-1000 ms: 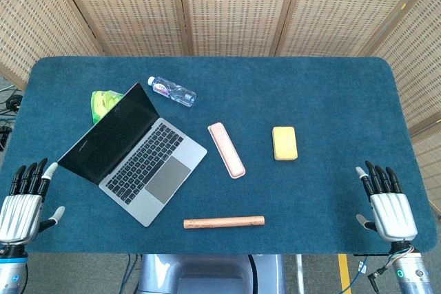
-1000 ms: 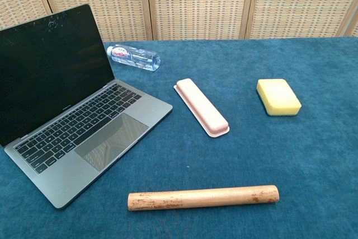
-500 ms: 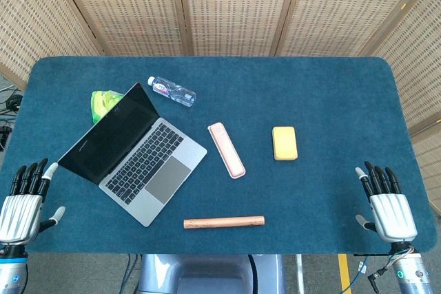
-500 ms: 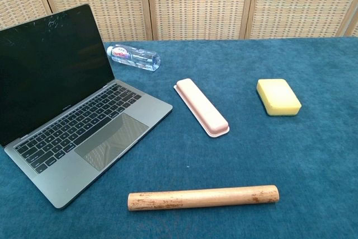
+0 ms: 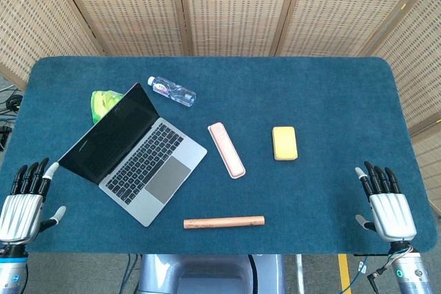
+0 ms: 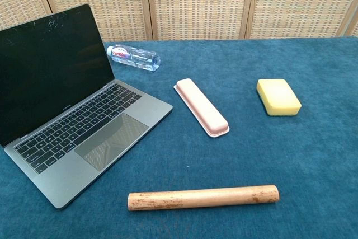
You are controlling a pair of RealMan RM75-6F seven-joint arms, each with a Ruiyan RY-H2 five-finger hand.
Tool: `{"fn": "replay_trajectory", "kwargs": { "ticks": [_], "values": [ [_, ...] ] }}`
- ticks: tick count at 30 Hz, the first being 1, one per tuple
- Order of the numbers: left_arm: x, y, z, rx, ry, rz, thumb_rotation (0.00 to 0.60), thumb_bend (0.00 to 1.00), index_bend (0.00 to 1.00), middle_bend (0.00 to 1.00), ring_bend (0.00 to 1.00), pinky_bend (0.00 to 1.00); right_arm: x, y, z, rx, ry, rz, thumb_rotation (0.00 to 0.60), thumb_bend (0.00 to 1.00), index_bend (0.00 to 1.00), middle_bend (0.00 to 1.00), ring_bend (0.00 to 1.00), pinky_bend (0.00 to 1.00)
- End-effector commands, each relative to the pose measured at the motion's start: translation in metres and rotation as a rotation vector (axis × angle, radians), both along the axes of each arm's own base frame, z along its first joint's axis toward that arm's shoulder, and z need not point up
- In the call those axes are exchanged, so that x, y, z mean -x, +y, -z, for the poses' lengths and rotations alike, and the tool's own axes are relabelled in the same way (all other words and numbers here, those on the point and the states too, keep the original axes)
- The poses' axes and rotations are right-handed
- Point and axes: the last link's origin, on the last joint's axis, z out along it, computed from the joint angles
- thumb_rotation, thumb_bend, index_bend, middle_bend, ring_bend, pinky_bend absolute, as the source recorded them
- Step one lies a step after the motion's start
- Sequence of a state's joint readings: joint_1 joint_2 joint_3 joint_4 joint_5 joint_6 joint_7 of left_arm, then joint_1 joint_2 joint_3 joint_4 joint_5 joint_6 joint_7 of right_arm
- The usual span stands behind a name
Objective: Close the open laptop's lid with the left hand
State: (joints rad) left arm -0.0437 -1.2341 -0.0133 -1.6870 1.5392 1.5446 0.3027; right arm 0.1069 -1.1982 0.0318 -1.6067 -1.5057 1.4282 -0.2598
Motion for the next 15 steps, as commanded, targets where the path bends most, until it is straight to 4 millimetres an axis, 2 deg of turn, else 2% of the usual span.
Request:
{"fn": "replay_trajectory", "kwargs": {
  "ticks": [1,15],
  "values": [
    [-0.0010,-0.0004,0.0002,-0.002,0.000,0.004,0.600,0.26,0.00,0.00,0.00,0.00,0.0001,0.0002,-0.0005,0.001,-0.002,0.000,0.600,0.10,0.00,0.00,0.00,0.00],
    [-0.0028,-0.0018,-0.0022,-0.013,-0.039,0.015,0.600,0.26,0.00,0.00,0.00,0.00,0.0003,0.0010,-0.0030,0.005,-0.012,-0.003,0.600,0.10,0.00,0.00,0.00,0.00]
  ]
}}
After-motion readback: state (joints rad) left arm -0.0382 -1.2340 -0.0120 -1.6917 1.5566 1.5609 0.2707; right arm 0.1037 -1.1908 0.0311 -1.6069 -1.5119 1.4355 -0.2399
